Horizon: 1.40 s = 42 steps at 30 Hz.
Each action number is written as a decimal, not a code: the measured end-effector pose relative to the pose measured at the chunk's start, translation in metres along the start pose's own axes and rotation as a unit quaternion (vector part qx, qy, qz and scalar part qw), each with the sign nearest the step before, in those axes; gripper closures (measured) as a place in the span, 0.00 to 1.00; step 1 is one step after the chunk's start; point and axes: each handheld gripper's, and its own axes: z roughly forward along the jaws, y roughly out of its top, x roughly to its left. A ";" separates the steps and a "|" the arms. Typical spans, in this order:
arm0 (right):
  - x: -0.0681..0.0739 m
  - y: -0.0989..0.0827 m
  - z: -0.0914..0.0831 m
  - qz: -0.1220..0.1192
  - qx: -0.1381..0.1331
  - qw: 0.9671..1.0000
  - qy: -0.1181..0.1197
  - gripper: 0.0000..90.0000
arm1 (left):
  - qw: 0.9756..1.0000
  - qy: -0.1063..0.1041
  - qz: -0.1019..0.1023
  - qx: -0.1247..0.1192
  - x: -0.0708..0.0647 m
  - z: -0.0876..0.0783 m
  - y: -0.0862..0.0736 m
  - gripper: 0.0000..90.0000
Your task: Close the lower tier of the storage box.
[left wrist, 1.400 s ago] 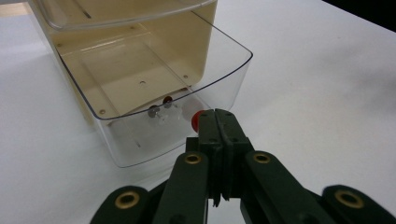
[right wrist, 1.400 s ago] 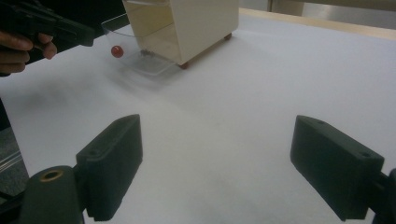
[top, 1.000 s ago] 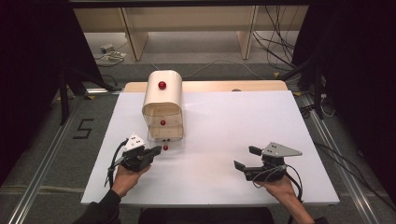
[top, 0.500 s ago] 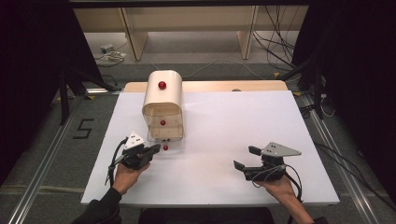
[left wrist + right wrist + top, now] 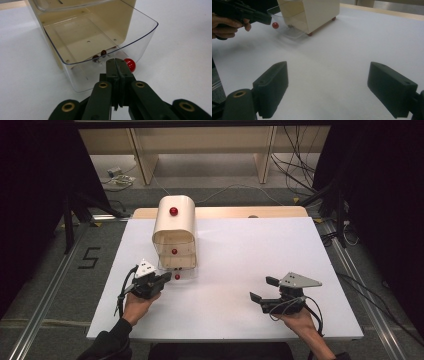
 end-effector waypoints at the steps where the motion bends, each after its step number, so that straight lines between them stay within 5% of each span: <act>1: 0.000 0.000 0.000 0.000 0.000 1.000 0.001 0.19 | 1.000 0.000 0.000 0.000 0.000 0.000 0.000 0.99; 42: 0.000 0.000 0.001 0.000 0.002 1.000 0.000 0.19 | 1.000 0.010 0.011 -0.016 0.004 0.013 0.004 0.99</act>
